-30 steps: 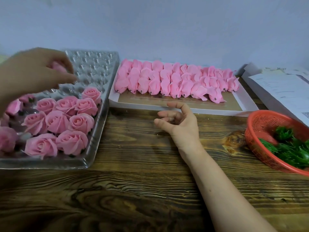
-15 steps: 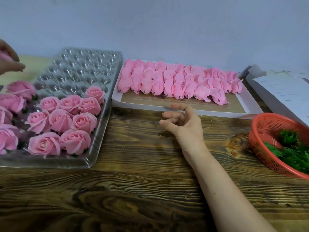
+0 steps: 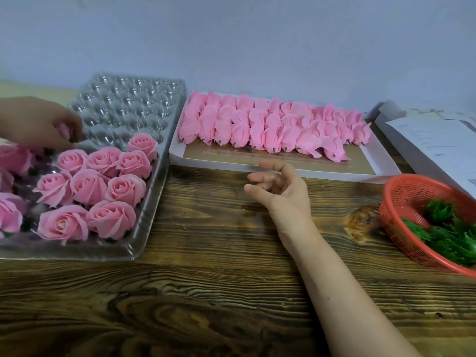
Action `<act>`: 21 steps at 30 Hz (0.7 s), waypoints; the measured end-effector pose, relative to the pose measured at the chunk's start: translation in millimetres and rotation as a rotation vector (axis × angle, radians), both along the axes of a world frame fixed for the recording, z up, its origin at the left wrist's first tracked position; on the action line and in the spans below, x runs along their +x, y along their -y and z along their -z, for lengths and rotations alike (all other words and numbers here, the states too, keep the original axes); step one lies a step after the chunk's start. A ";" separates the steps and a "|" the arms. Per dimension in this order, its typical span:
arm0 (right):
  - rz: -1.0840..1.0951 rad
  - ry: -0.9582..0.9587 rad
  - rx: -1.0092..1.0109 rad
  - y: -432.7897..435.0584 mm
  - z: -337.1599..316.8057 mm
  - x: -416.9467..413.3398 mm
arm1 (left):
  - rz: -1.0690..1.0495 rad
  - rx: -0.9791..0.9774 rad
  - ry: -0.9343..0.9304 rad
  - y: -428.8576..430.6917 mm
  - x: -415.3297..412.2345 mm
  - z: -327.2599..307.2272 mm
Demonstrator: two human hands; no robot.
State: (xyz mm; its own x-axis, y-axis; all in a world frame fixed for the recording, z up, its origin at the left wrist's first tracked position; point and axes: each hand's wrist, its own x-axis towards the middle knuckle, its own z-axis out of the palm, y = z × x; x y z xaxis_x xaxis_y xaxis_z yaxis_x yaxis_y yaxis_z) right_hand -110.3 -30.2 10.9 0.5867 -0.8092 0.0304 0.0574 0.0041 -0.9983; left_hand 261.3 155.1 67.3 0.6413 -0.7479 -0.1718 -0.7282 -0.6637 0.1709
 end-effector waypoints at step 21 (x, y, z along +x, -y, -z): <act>0.015 -0.009 0.023 -1.3 -1.5 0.7 | 0.115 0.017 0.113 0.7 14.1 17.4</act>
State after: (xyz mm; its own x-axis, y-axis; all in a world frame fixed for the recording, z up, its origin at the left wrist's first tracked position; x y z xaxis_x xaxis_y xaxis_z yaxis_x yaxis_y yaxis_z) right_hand -109.6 -28.8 12.4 0.5744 -0.8185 0.0066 0.0490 0.0264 -0.9985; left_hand 275.4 154.4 49.9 0.5673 -0.8152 -0.1172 -0.8137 -0.5767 0.0731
